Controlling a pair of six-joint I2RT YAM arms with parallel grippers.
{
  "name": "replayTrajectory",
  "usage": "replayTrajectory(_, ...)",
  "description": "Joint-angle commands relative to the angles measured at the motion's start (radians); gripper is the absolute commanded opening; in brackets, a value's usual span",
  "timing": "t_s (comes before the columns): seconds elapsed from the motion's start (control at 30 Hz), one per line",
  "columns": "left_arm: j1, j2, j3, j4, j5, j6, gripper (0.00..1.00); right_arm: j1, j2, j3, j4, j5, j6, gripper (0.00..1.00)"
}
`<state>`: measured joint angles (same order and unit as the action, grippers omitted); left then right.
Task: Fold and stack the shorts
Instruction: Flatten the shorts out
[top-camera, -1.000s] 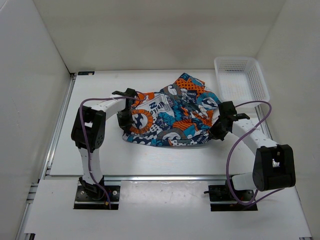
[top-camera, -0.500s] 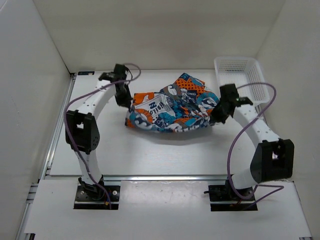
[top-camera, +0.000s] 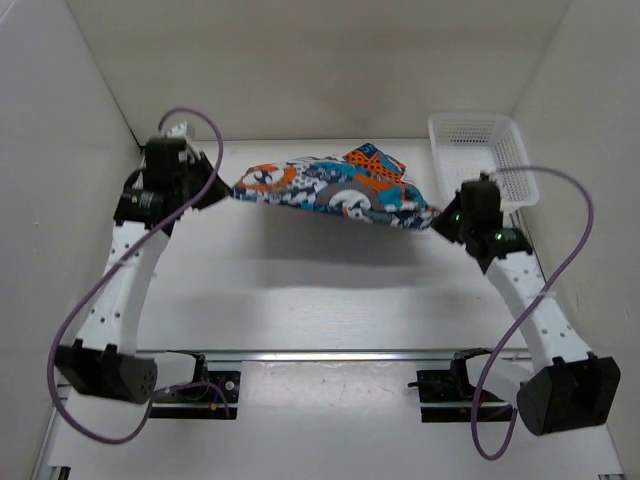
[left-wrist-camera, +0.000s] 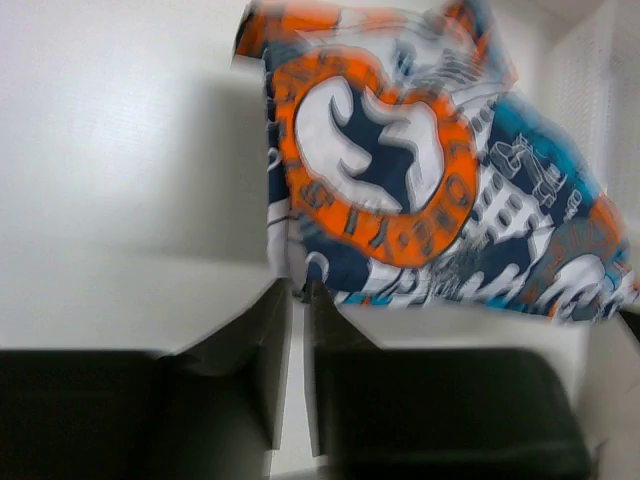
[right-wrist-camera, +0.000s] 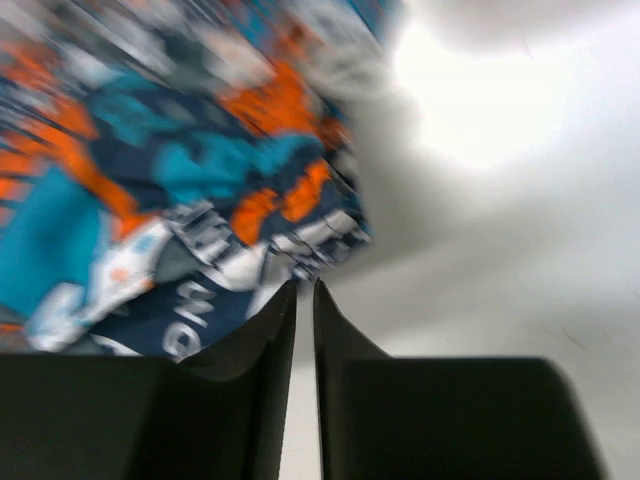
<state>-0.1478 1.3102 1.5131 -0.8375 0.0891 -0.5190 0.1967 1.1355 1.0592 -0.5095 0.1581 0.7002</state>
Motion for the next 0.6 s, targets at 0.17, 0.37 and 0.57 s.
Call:
replayTrajectory(0.17, -0.013, 0.024, -0.404, 0.074, 0.031, -0.062, 0.6, 0.023, -0.12, -0.371, -0.005, 0.063, 0.108, 0.33)
replayTrajectory(0.37, -0.022, 0.075, -0.422, 0.026, 0.041, -0.114, 0.29, 0.023, -0.091, -0.245, -0.124, 0.075, 0.108, 0.4)
replayTrajectory(0.57, -0.035, 0.148, -0.522, 0.011, 0.021, -0.182, 0.91, 0.023, -0.079, -0.301, -0.109, -0.171, 0.146, 0.67)
